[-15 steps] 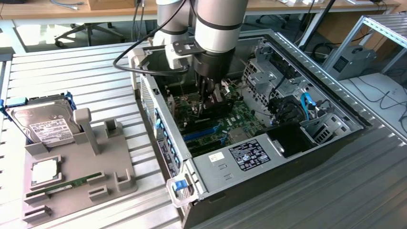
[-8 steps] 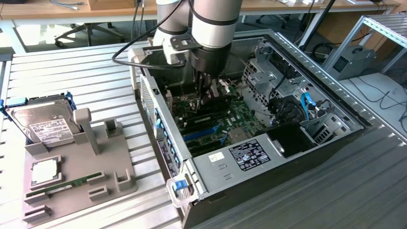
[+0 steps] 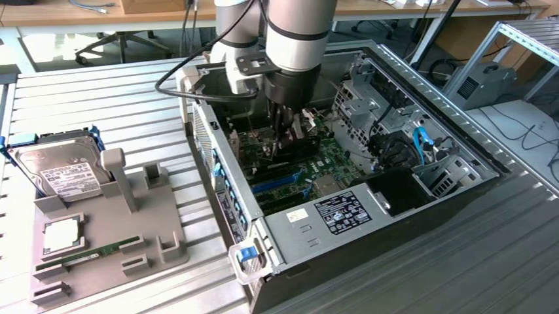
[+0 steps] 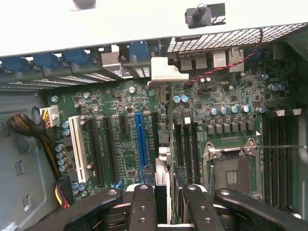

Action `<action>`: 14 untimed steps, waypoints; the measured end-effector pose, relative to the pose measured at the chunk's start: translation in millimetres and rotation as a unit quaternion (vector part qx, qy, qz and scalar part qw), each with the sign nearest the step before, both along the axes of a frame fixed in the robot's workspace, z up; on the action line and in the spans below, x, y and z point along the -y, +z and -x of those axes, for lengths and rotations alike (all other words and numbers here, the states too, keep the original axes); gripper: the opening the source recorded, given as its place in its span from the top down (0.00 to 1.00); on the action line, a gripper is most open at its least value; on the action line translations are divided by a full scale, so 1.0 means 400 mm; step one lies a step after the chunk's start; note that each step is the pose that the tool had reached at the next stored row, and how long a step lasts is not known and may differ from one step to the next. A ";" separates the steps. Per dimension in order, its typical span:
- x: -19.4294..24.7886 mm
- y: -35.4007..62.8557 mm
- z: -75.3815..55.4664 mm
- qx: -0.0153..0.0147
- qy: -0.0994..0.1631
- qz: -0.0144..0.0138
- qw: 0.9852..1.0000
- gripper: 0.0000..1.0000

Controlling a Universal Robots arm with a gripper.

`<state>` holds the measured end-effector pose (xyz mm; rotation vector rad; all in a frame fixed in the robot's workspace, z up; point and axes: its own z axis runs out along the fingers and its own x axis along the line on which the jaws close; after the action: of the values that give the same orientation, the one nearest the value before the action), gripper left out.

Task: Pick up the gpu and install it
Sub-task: 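Insert the gpu into the slot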

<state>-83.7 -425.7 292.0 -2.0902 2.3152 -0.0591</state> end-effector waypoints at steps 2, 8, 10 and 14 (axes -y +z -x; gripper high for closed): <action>0.034 -0.011 0.000 0.000 0.000 0.000 1.000 0.73; 0.045 -0.011 0.000 0.000 0.000 0.000 1.000 0.73; 0.044 -0.011 0.000 0.000 0.000 -0.002 1.000 0.73; 0.041 -0.011 0.000 0.000 0.000 -0.002 1.000 0.73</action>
<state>-83.7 -441.9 287.6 -2.0885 2.3136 -0.0550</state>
